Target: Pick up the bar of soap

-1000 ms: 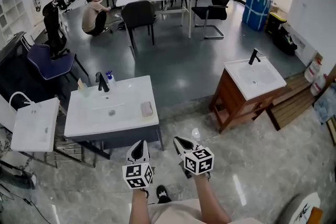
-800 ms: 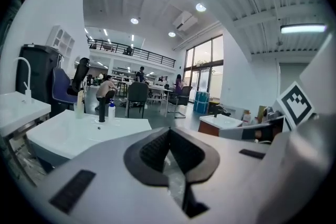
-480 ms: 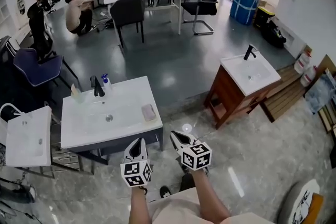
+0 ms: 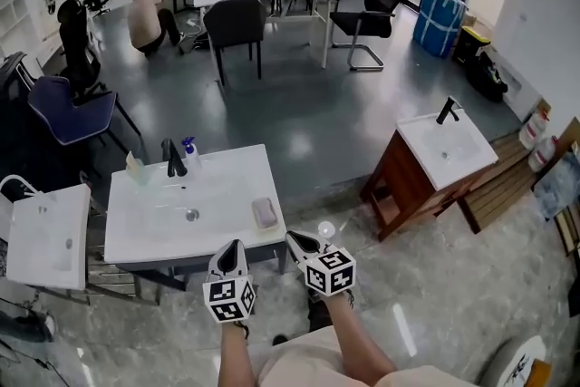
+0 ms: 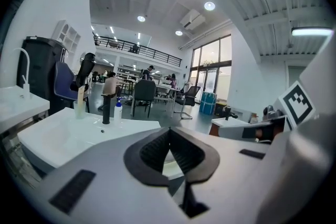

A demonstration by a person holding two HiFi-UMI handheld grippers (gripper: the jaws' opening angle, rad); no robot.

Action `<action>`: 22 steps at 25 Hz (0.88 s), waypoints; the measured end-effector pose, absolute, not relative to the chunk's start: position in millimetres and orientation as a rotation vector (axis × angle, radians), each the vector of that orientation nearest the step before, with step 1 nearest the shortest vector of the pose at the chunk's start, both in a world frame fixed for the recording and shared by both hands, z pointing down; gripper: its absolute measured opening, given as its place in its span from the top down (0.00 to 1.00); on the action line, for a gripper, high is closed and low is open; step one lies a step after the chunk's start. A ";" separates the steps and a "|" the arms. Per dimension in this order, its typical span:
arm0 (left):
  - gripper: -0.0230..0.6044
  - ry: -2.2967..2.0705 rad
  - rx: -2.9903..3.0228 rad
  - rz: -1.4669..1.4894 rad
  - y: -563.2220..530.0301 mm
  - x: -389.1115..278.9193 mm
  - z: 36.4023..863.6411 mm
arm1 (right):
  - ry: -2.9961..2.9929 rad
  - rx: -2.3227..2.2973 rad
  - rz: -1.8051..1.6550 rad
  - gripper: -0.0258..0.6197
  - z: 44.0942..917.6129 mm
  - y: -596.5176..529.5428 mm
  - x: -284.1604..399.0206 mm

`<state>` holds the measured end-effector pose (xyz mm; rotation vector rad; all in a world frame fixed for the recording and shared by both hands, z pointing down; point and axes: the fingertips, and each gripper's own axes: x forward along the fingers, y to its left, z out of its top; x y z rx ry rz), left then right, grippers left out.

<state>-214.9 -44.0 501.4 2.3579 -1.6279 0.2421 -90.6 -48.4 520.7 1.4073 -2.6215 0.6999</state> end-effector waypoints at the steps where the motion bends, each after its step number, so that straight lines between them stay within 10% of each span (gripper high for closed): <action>1: 0.95 -1.635 2.350 0.246 -50.6 -214.0 502.9 | -2.626 1.386 0.700 0.95 522.2 -55.7 -92.2; 22: 0.95 -1.795 2.049 0.332 -176.0 -179.5 547.6 | -2.582 0.886 0.569 0.95 565.8 -207.9 -81.5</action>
